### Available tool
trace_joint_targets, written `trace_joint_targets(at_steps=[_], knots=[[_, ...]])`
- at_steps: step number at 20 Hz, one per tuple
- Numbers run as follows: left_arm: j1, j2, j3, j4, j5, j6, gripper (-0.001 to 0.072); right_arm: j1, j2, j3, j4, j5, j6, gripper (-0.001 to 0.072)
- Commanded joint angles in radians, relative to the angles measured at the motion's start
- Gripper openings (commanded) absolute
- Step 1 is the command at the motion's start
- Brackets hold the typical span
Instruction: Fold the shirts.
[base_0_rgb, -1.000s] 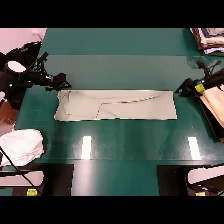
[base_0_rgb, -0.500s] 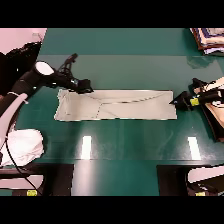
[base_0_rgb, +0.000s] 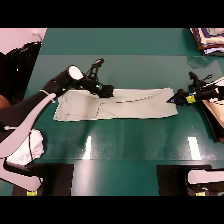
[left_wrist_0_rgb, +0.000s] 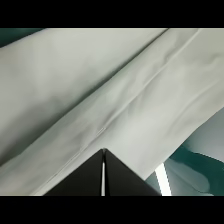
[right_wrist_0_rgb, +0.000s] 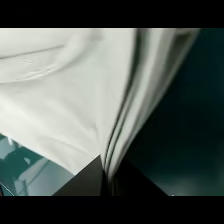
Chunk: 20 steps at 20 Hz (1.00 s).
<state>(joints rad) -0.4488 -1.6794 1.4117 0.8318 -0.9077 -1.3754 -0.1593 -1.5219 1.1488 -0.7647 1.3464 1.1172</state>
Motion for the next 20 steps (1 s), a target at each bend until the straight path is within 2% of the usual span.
trace_joint_targets(at_steps=[1, 7, 15, 17, 20], knots=[[-0.057, -0.089, 0.067, 0.005, 0.005, -0.034, 0.0023, 0.032, 0.15, 0.061, 0.102, 0.001, 0.048, 0.0017], [-0.104, -0.148, 0.08, 0.0, 0.018, -0.042, 0.0023, 0.192, 0.178, 0.361, 0.101, 0.042, 0.143, 0.0017], [-0.108, -0.148, 0.08, -0.024, 0.096, -0.049, 0.0024, 0.439, 0.01, 0.672, 0.1, 0.098, 0.157, 0.0017], [-0.079, -0.129, 0.08, -0.023, 0.062, -0.048, 0.0024, 0.484, -0.038, 0.741, 0.1, 0.109, 0.153, 0.0017], [0.043, -0.048, 0.08, 0.011, -0.021, -0.048, 0.0023, 0.55, -0.107, 0.838, 0.108, 0.128, 0.153, 0.0017]])
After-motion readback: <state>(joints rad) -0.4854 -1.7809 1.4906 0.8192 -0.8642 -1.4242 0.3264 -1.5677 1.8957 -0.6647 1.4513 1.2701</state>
